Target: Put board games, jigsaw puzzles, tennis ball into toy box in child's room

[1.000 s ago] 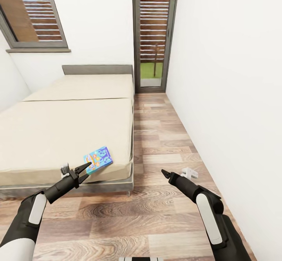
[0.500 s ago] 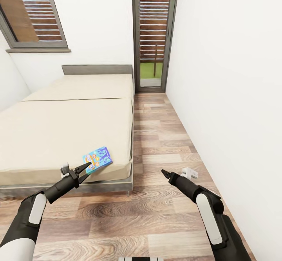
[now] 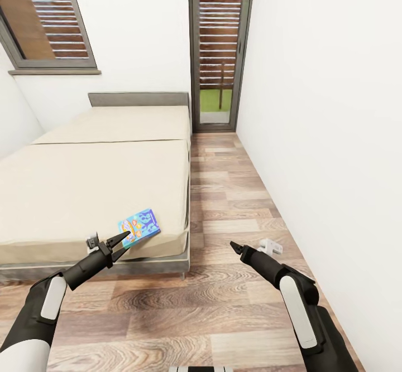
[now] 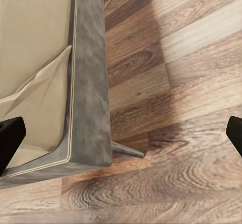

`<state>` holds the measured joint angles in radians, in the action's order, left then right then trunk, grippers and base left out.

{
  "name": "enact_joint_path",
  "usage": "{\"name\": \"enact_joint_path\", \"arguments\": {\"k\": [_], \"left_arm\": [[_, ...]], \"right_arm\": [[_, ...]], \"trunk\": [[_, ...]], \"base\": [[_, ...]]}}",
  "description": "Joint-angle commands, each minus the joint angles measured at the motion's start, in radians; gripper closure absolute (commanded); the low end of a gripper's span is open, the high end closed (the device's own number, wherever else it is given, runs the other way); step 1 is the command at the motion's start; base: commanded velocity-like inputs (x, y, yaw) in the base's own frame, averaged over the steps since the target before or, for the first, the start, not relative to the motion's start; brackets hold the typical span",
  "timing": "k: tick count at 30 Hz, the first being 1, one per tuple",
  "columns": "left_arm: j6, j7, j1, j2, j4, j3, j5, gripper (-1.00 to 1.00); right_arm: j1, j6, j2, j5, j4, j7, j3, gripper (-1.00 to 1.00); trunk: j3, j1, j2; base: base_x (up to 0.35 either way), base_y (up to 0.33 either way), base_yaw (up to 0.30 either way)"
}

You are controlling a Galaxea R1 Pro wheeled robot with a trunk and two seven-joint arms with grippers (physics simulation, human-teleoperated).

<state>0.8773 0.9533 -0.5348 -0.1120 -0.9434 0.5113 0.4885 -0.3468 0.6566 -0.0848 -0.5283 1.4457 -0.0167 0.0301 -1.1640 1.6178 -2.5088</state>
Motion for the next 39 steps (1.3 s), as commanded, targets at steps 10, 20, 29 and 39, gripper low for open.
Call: {"name": "enact_joint_path", "arguments": {"k": [10, 20, 29, 39], "left_arm": [[0.005, 0.002, -0.001, 0.000, 0.000, 0.001, 0.000, -1.00], [0.005, 0.002, -0.001, 0.000, 0.000, 0.001, 0.000, -1.00], [0.005, 0.002, -0.001, 0.000, 0.000, 0.001, 0.001, -1.00], [0.005, 0.002, -0.001, 0.000, 0.000, 0.001, 0.001, -1.00]], "right_arm": [[-0.001, 0.006, -0.001, -0.002, 0.001, -0.002, 0.003, -1.00], [-0.001, 0.006, -0.001, -0.002, 0.001, -0.002, 0.003, -1.00], [-0.001, 0.006, -0.001, -0.002, 0.001, -0.002, 0.002, -1.00], [-0.001, 0.006, -0.001, -0.002, 0.001, -0.002, 0.003, -1.00]], "trunk": [[-0.001, 0.000, 0.000], [-0.001, 0.000, 0.000], [-0.001, 0.000, 0.000], [-0.001, 0.000, 0.000]], "base": [[0.000, 0.000, 0.000], [0.000, 0.000, 0.000], [0.000, 0.000, 0.000], [0.000, 0.000, 0.000]]}}
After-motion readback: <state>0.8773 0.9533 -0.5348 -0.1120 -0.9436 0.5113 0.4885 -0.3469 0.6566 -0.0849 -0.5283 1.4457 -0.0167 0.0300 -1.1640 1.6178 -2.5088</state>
